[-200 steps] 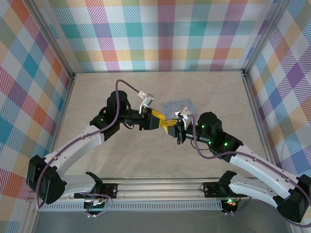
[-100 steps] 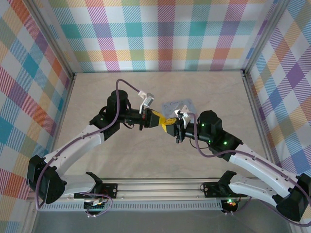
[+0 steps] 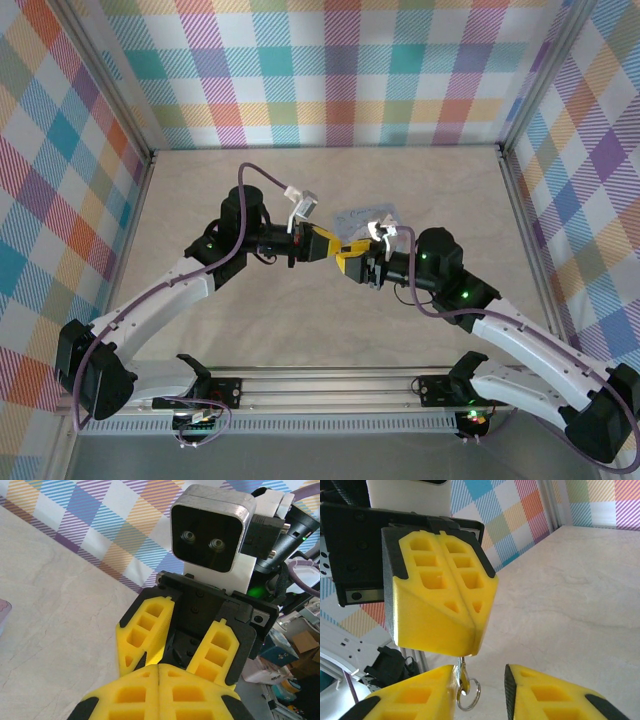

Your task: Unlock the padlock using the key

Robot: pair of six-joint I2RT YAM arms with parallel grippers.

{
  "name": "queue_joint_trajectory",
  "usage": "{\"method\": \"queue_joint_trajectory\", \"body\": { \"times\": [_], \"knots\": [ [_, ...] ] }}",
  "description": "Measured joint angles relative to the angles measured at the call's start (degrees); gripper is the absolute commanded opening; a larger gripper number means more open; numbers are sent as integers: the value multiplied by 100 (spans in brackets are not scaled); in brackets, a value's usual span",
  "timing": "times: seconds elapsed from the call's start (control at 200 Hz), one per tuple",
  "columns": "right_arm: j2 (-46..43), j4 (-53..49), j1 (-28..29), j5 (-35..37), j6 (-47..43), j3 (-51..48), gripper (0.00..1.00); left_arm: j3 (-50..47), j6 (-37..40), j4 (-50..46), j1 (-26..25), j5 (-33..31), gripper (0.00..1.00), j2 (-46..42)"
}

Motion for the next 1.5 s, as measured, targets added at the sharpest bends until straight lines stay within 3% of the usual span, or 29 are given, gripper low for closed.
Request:
{"method": "queue_joint_trajectory", "body": {
  "times": [0.45,0.76,1.36,1.5],
  "knots": [
    [179,162,0,-195,186,-13,24,0,-20,0,0,-87,0,-4],
    [177,168,0,-195,295,-20,11,0,-20,-2,-4,-201,0,-4],
    [-140,136,-42,11,308,-179,0,0,-20,-7,-74,-420,0,-59],
    [-278,-44,-72,114,282,-179,0,0,-24,-7,-105,-511,32,-79]
  ]
}}
